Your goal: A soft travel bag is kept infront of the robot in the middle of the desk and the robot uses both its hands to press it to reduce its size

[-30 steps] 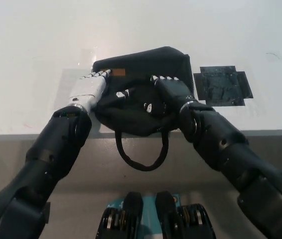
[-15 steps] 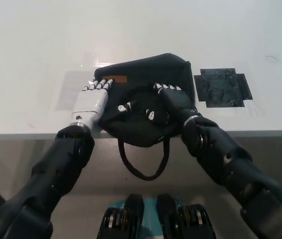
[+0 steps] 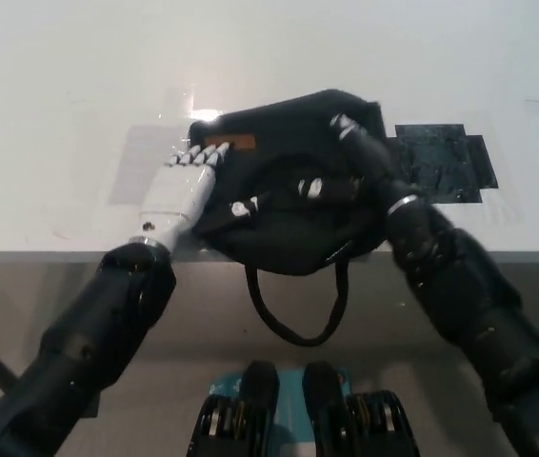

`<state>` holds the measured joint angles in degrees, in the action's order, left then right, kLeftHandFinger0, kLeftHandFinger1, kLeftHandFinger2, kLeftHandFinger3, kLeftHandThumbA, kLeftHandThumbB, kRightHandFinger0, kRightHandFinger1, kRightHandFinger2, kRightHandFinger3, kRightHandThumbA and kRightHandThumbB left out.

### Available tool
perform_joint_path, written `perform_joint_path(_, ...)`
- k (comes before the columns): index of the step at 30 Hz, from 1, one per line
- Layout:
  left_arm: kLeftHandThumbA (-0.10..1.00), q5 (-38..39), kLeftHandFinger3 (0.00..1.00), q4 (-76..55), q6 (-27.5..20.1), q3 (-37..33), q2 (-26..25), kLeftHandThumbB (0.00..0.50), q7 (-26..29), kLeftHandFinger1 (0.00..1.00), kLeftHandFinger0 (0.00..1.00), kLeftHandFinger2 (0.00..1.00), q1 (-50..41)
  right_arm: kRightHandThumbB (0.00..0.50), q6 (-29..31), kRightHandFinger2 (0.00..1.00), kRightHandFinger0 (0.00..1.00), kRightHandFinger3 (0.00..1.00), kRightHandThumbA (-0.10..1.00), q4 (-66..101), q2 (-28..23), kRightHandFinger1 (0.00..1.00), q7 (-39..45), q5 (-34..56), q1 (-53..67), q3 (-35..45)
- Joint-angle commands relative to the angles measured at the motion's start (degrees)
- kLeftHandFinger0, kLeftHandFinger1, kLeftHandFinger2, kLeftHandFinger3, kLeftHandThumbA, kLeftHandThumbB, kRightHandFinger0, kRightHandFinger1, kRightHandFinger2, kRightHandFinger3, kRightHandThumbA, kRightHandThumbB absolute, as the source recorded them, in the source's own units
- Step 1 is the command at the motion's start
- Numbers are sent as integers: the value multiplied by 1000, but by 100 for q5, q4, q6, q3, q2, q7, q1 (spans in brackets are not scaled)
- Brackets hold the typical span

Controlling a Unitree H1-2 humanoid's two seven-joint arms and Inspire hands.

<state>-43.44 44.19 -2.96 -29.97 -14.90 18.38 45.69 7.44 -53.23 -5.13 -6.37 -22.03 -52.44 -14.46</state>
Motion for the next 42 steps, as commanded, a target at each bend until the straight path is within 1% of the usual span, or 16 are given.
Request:
perform_joint_path(1, 1000, 238, 1000, -1558, 419, 374, -318, 228, -1038, 1000, 1000, 1000, 456, 302, -690, 1000, 1000, 1000, 1000, 2175, -216, 1000, 770, 1082, -70, 728)
perform_joint_path(3, 1000, 302, 1000, -1941, 509, 524, -374, 248, -1160, 1000, 1000, 1000, 584, 305, -812, 1000, 1000, 1000, 1000, 2669, -221, 1000, 804, 1183, -124, 844)
perform_joint_path(5, 1000, 413, 1000, -2422, 671, 743, -394, 247, -1341, 1000, 1000, 1000, 755, 262, -954, 1000, 1000, 1000, 1000, 3230, -244, 1000, 957, 1361, -188, 942)
perform_joint_path(6, 1000, 445, 1000, -2607, 545, 820, -452, 215, -1334, 1000, 1000, 1000, 874, 277, -1156, 1000, 1000, 1000, 1000, 3542, -271, 1000, 921, 1181, -218, 926)
perform_joint_path(10, 1000, 558, 1000, -3067, 702, 1072, -543, 240, -1632, 1000, 1000, 1000, 1228, 323, -1611, 1000, 1000, 1000, 1000, 4153, -230, 1000, 904, 1165, -312, 1055)
perform_joint_path(18, 1000, 1613, 1000, -4546, 1423, 2002, -507, 301, -2311, 1000, 1000, 1000, 1238, 249, -2081, 1000, 1000, 1000, 1000, 5508, -287, 1000, 1112, 1293, 85, 1207)
perform_joint_path(21, 1000, 2015, 1000, -4943, 1483, 2321, -538, 285, -2445, 1000, 1000, 1000, 1224, 263, -2350, 1000, 1000, 1000, 1000, 6327, -256, 1000, 1164, 1420, 221, 1275)
perform_joint_path(24, 1000, 2471, 1000, -5167, 1601, 2623, -519, 337, -2595, 1000, 1000, 1000, 1195, 264, -2561, 1000, 1000, 1000, 1000, 7002, -304, 1000, 1230, 1502, 252, 1314)
perform_joint_path(26, 1000, 2615, 1000, -5310, 1703, 2740, -470, 340, -2656, 1000, 1000, 1000, 1181, 240, -2574, 1000, 1000, 1000, 1000, 7196, -327, 1000, 1232, 1532, 275, 1345)
perform_joint_path(30, 1000, 2981, 1000, -6376, 1897, 2982, -473, 262, -2779, 1000, 1000, 1000, 660, 255, -2817, 1000, 1000, 1000, 1000, 8295, -425, 1000, 1310, 2031, 651, 1537)
perform_joint_path(32, 1000, 3003, 1000, -6534, 1942, 3018, -469, 259, -2838, 1000, 1000, 1000, 584, 255, -2878, 1000, 1000, 1000, 1000, 8441, -451, 1000, 1323, 2033, 706, 1546)
perform_joint_path(34, 1000, 3634, 1000, -7595, 1998, 3168, -354, 332, -2812, 1000, 1000, 1000, -102, 235, -2930, 1000, 1000, 1000, 1000, 9496, -410, 1000, 1167, 2405, 1270, 1749)
perform_joint_path(36, 1000, 4257, 1000, -8358, 1866, 3213, -377, 313, -2768, 1000, 1000, 1000, -661, 263, -3102, 1000, 1000, 1000, 1000, 10315, -386, 1000, 1031, 2757, 1726, 1849)
perform_joint_path(39, 1000, 4535, 1000, -9159, 1829, 3166, -327, 306, -2584, 1000, 1000, 1000, -1383, 254, -2450, 1000, 1000, 1000, 1000, 10766, -521, 1000, 950, 2756, 2374, 1798)
perform_joint_path(40, 1000, 4523, 1000, -9564, 1671, 3089, -219, 307, -2393, 1000, 1000, 1000, -1922, 267, -1781, 1000, 1000, 1000, 1000, 10766, -540, 1000, 890, 2883, 2876, 1710)
perform_joint_path(42, 1000, 4432, 1000, -9788, 1206, 2982, -166, 279, -2237, 1000, 1000, 1000, -2654, 268, -1204, 1000, 1000, 1000, 1000, 10766, -365, 1000, 814, 2937, 3528, 1515)
